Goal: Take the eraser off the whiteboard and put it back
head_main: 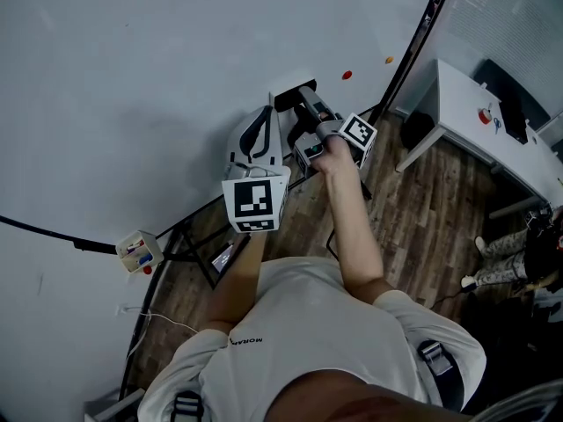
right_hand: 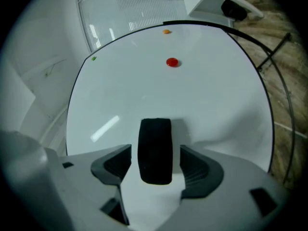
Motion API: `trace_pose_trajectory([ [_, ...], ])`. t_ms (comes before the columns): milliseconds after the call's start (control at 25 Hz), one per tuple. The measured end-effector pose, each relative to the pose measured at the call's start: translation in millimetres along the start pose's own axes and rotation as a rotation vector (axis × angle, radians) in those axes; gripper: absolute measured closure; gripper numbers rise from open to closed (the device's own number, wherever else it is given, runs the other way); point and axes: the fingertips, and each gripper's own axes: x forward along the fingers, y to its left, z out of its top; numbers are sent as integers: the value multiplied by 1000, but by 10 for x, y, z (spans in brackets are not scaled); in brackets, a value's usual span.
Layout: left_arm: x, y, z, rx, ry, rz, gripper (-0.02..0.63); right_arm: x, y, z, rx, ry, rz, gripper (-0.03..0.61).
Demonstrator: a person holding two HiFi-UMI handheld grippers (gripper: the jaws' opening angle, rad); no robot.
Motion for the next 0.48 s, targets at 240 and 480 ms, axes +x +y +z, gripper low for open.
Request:
trace_pose_trajectory([
  [240, -8, 42, -55, 0, 12, 15, 611, 66, -19, -3, 25, 2, 2, 272],
  [480, -7, 36, -64, -13, 8, 15, 611, 154, 13, 3, -2, -6, -1, 272],
])
